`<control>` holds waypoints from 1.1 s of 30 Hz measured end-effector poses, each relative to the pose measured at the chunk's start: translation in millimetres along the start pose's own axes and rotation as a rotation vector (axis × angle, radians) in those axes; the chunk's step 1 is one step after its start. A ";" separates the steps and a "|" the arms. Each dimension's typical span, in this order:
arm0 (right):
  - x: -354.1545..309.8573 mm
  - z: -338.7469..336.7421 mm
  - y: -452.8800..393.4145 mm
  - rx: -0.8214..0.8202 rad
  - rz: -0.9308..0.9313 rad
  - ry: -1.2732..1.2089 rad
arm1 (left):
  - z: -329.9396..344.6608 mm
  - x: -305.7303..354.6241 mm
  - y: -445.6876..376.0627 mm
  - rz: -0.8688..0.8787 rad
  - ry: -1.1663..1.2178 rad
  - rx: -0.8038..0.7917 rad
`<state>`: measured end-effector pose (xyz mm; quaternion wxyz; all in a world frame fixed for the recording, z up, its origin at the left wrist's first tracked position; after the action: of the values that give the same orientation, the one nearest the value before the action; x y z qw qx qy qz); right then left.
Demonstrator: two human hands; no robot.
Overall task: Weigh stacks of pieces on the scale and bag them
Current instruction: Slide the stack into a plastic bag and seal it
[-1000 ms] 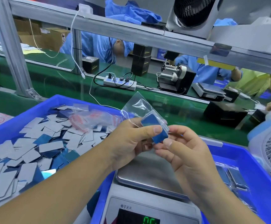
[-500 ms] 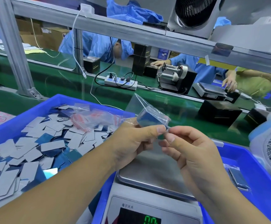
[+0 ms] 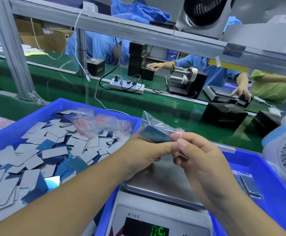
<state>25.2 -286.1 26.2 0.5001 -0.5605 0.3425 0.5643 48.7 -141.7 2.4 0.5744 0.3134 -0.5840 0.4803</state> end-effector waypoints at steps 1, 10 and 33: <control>0.7 -0.9 -1.0 0.042 -0.027 0.044 | 0.6 -0.2 -0.1 -0.001 0.009 -0.002; -12.6 -20.6 -4.9 0.163 -0.463 0.765 | -23.1 5.4 -3.8 0.064 -0.278 0.024; -15.8 -25.1 -3.3 -0.079 -0.385 0.837 | -20.7 3.7 -2.4 -0.037 -0.163 -0.067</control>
<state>33.7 -311.8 38.7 0.3928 -0.8121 0.3830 0.1989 58.0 -122.8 4.0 0.5440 0.3429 -0.6385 0.4229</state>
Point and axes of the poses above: each hand's wrist, its own y-axis away from the middle knuckle, its own z-axis out of the palm, x = y × z, the point moved 2 cm from there along -y, towards the middle knuckle, and after that the axes turned 4 degrees about -x, right-handed, at the moved point
